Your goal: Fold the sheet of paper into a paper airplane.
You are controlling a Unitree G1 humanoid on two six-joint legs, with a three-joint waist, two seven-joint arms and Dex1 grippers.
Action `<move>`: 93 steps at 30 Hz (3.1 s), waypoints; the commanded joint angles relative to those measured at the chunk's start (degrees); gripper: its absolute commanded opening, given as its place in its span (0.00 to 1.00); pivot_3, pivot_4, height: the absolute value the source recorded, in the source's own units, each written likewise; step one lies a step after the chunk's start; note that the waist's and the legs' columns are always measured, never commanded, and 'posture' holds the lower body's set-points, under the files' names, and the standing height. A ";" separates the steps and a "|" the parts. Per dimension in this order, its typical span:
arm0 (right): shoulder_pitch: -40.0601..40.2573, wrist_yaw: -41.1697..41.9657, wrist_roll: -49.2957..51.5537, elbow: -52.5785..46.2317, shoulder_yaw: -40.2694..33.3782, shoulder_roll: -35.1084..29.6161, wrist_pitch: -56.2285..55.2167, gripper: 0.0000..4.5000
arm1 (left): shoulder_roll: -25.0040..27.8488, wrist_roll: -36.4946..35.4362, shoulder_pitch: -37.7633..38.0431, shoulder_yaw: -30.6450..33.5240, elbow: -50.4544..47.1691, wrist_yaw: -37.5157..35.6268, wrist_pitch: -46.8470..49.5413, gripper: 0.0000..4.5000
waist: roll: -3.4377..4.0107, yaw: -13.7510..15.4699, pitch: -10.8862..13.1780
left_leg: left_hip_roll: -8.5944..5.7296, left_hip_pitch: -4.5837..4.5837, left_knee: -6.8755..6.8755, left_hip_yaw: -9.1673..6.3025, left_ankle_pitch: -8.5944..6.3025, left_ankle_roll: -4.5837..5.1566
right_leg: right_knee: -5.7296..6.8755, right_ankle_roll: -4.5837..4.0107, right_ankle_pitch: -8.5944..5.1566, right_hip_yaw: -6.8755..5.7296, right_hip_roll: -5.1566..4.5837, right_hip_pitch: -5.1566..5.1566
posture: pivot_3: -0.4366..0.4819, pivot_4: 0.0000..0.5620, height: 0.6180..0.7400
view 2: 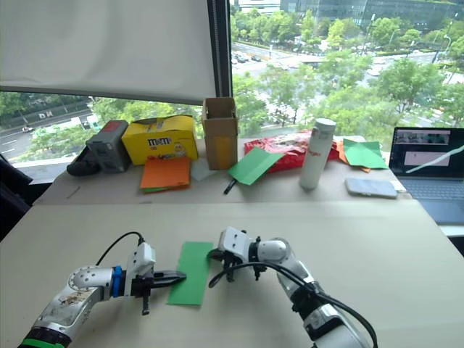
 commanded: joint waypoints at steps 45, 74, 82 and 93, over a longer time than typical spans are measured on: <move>25.11 -3.45 -0.68 -37.99 17.20 -3.94 26.42 0.00 | -0.10 1.49 -6.56 -5.90 3.23 -6.34 7.23 0.00 | -0.13 0.22 -0.05 | -0.05 0.03 0.00 0.01 -0.08 0.09 | -0.12 0.00 -0.03 -0.08 0.19 0.03 | 0.48 0.27 1.00; 21.60 -3.69 15.54 -51.83 -15.81 -27.43 38.69 0.00 | -4.74 0.60 -18.66 1.68 19.60 -7.31 -0.38 0.00 | -0.65 1.70 0.37 | -0.17 -0.82 0.35 -0.52 0.10 -0.16 | -0.10 -0.04 -0.05 -0.43 0.40 -0.01 | 0.48 0.27 1.00; 22.27 -7.15 14.70 -53.92 -15.50 -27.32 41.75 0.00 | -5.84 -2.08 -15.99 -0.88 14.12 -13.55 4.12 0.00 | -0.64 1.45 0.36 | -0.16 -0.82 0.35 -0.55 0.10 -0.16 | -0.06 -0.04 -0.05 -0.41 0.40 0.00 | 0.48 0.27 1.00; 19.97 -9.90 14.34 -56.99 -15.33 -29.11 47.07 0.00 | -5.64 5.93 -11.75 -11.36 5.28 -14.99 -0.52 0.00 | -0.52 1.73 0.30 | -0.17 -0.81 0.42 -0.57 0.10 -0.15 | -0.10 -0.04 -0.05 -0.41 0.37 0.05 | 0.48 0.27 1.00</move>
